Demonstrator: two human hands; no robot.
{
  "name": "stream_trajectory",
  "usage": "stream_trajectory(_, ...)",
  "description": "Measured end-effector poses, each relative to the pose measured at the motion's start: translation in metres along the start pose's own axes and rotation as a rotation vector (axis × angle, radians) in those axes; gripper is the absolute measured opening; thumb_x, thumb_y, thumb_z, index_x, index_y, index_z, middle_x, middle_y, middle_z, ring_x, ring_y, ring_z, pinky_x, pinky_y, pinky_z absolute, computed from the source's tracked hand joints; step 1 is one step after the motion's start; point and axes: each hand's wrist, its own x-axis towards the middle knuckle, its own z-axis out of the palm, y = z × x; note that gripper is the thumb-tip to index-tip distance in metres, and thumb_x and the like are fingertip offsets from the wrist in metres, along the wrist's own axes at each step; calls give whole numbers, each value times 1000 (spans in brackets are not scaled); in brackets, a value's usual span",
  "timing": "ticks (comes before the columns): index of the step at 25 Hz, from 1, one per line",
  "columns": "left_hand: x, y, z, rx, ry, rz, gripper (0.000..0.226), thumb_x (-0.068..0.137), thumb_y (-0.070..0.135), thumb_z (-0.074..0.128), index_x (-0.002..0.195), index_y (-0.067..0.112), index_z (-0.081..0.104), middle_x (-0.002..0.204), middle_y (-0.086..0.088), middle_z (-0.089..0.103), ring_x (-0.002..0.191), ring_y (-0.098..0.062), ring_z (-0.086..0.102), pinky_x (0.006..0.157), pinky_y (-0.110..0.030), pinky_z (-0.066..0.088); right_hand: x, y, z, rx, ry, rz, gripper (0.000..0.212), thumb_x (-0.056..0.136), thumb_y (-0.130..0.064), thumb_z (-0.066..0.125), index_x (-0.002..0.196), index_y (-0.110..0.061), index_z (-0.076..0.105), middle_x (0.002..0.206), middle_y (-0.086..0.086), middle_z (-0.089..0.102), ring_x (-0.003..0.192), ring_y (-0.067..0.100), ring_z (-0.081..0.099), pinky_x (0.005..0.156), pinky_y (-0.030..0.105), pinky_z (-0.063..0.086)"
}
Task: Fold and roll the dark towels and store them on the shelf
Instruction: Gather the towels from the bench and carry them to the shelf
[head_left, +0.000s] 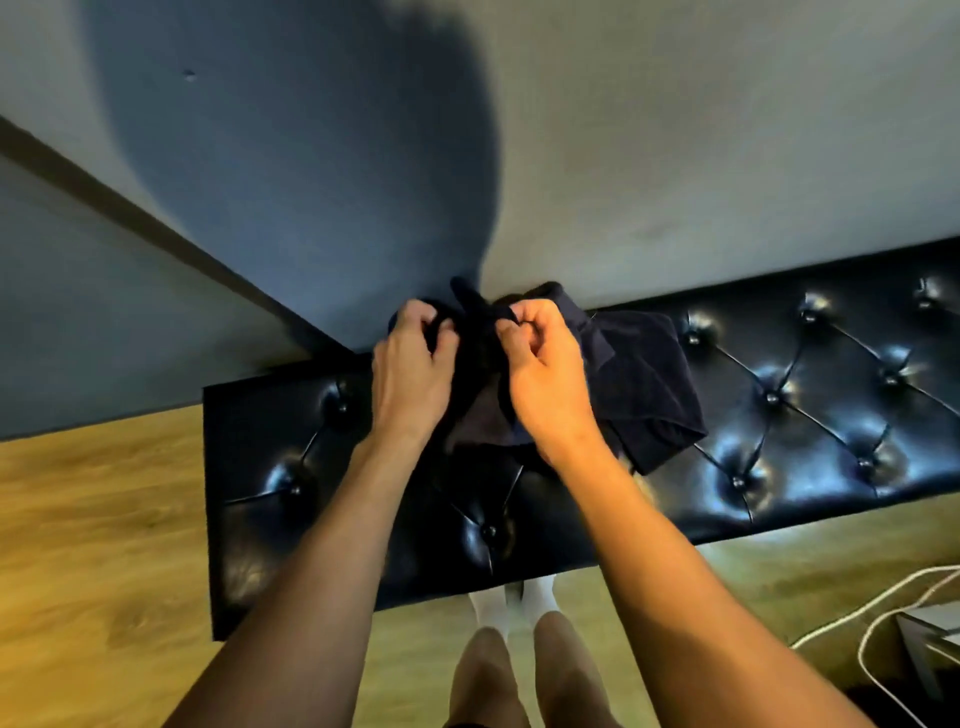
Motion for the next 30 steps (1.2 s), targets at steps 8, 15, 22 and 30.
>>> stream_trajectory(8, -36, -41, -55, -490, -152, -460, 43, 77, 42, 74, 112, 20, 60, 103, 1, 68, 97, -11, 63, 85, -26, 50, -28, -6, 78, 156, -357, 281, 30, 92, 7, 44, 106, -12, 61, 95, 5, 68, 82, 13, 63, 81, 29, 51)
stream_trajectory(15, -49, -87, -65, -166, 417, -563, 29, 85, 8, 61, 113, 13, 61, 105, -7, 67, 100, -25, 62, 87, -27, 43, 29, 85, 29, -405, -30, 313, 19, 88, -5, 55, 103, -17, 60, 103, 10, 65, 92, 31, 64, 78, 45, 56)
stream_trajectory(22, -68, -101, -8, -195, 102, -607, 29, 91, 20, 63, 117, 19, 50, 108, -9, 62, 101, -29, 59, 82, -33, 43, 69, 134, 15, -1289, -374, 127, 47, 87, -16, 66, 129, -5, 48, 131, 20, 49, 119, 42, 49, 92, 45, 45)
stream_trajectory(30, -53, -90, -17, -313, 240, -596, 26, 98, 33, 51, 109, 9, 56, 95, -2, 59, 97, -26, 57, 85, -34, 43, 10, 70, 55, -1029, -363, -51, 35, 98, -42, 47, 107, -11, 59, 112, 21, 64, 108, 41, 56, 82, 42, 43)
